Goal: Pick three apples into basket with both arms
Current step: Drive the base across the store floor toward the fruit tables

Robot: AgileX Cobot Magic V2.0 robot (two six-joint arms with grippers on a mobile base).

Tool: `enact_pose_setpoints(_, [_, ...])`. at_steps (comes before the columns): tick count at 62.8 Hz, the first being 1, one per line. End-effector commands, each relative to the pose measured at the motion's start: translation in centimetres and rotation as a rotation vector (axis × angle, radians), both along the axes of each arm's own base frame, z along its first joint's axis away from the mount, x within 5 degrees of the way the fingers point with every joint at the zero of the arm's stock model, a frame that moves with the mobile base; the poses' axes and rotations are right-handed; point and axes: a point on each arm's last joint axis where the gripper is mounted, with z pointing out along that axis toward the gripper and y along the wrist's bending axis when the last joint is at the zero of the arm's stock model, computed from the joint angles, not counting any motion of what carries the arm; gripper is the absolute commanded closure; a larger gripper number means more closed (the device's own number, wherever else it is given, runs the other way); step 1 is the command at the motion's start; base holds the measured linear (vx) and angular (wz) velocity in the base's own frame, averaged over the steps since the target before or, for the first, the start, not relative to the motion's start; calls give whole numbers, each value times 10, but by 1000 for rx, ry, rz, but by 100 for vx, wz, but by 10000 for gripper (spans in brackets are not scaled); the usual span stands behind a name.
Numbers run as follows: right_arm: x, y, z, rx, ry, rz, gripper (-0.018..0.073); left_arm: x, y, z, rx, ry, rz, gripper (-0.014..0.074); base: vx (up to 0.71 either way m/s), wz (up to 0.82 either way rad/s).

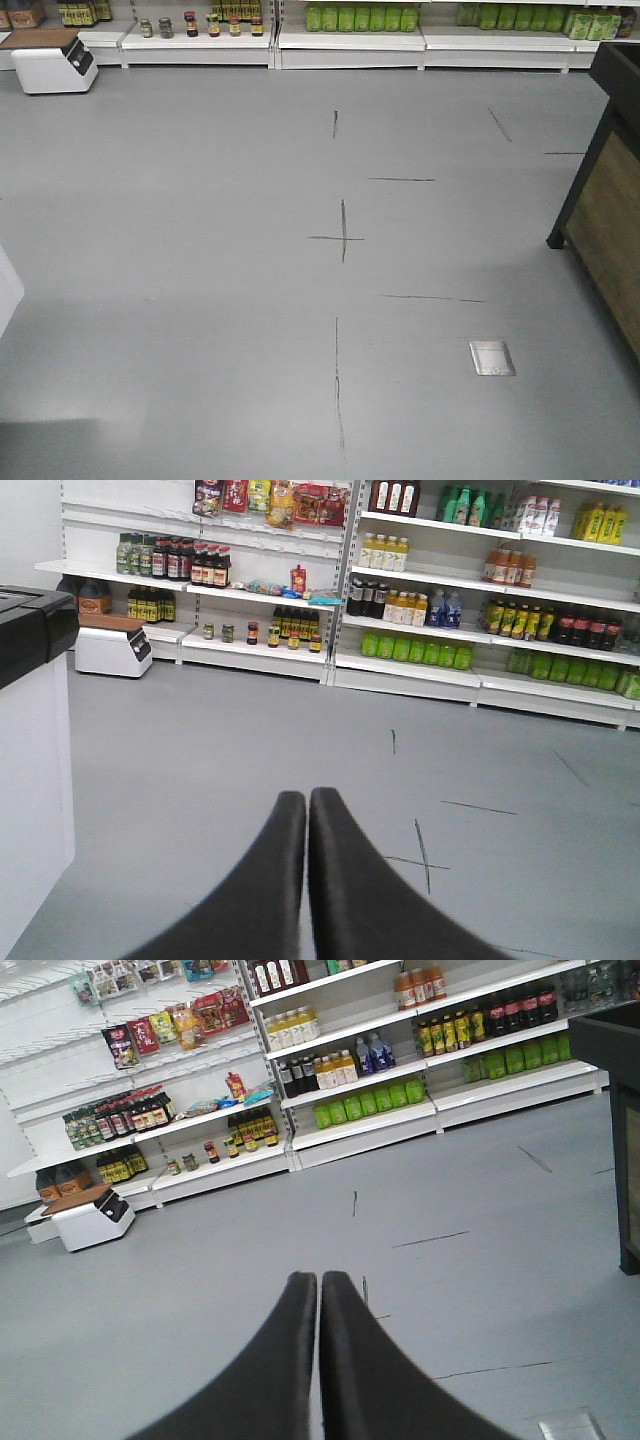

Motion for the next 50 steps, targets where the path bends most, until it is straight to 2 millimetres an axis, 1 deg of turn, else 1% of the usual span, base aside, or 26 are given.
enact_pose_setpoints(1, [0, 0, 2, -10, -67, -8, 564, 0, -1, 0, -9, -68, -5, 603, 22, -1])
enact_pose_setpoints(35, [0, 0, 2, -10, -67, -8, 564, 0, -1, 0, -9, -68, -5, 603, 23, -1])
enact_pose_setpoints(50, [0, 0, 2, -10, -67, -8, 564, 0, -1, 0, -9, -68, -5, 603, 22, -9])
